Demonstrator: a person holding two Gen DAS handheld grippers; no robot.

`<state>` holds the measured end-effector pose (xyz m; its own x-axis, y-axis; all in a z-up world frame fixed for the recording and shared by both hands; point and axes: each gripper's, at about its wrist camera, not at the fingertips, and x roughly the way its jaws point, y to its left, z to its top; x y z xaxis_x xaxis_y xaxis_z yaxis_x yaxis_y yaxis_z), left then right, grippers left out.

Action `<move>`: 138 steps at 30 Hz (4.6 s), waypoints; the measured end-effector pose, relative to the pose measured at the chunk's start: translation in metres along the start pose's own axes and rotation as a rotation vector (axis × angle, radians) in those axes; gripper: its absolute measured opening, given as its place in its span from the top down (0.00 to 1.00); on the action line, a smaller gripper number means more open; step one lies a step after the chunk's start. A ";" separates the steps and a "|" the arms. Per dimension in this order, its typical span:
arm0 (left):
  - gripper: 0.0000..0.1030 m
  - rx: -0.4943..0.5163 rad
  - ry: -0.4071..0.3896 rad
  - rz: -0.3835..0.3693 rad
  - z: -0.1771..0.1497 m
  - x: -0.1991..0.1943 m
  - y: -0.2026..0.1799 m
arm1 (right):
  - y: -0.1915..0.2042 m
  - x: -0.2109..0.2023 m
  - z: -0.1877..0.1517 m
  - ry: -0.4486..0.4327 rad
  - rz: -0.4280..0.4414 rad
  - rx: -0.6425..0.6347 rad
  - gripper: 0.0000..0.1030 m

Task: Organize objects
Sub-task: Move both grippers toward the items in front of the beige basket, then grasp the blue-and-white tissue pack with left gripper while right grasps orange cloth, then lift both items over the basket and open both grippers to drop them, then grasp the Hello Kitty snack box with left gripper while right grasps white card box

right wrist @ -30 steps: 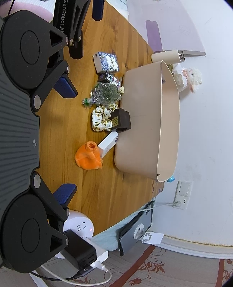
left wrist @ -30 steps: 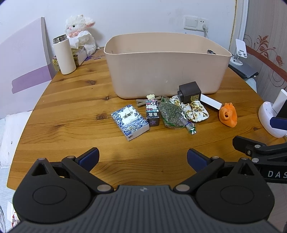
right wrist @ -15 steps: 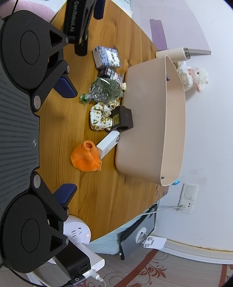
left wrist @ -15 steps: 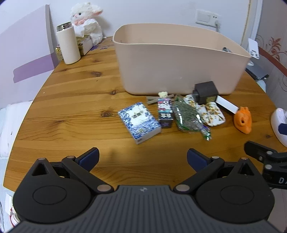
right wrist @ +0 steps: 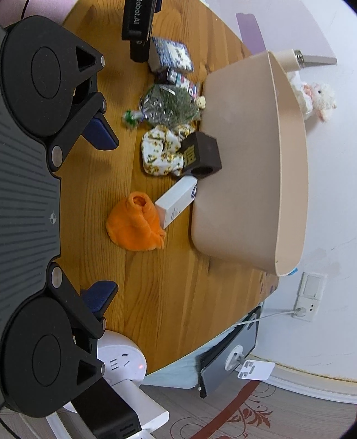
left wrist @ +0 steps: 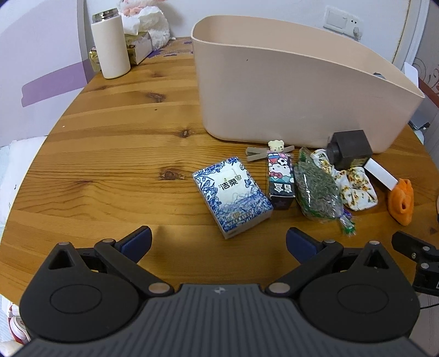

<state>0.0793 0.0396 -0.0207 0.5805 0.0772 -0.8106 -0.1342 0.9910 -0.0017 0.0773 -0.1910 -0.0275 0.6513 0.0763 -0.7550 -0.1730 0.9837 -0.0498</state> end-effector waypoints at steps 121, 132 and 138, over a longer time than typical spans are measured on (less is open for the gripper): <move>0.13 0.178 -0.160 -0.122 0.051 -0.006 -0.010 | 0.023 0.009 0.040 -0.100 -0.076 -0.080 0.12; 0.13 0.214 -0.079 -0.152 0.038 0.020 -0.014 | 0.021 0.036 0.032 -0.025 -0.064 -0.074 0.12; 0.17 0.220 -0.059 -0.164 0.039 0.035 -0.019 | 0.023 0.049 0.033 -0.022 -0.042 -0.074 0.14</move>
<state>0.1330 0.0275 -0.0260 0.6269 -0.0865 -0.7743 0.1395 0.9902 0.0023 0.1296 -0.1598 -0.0445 0.6748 0.0397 -0.7369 -0.1987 0.9715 -0.1296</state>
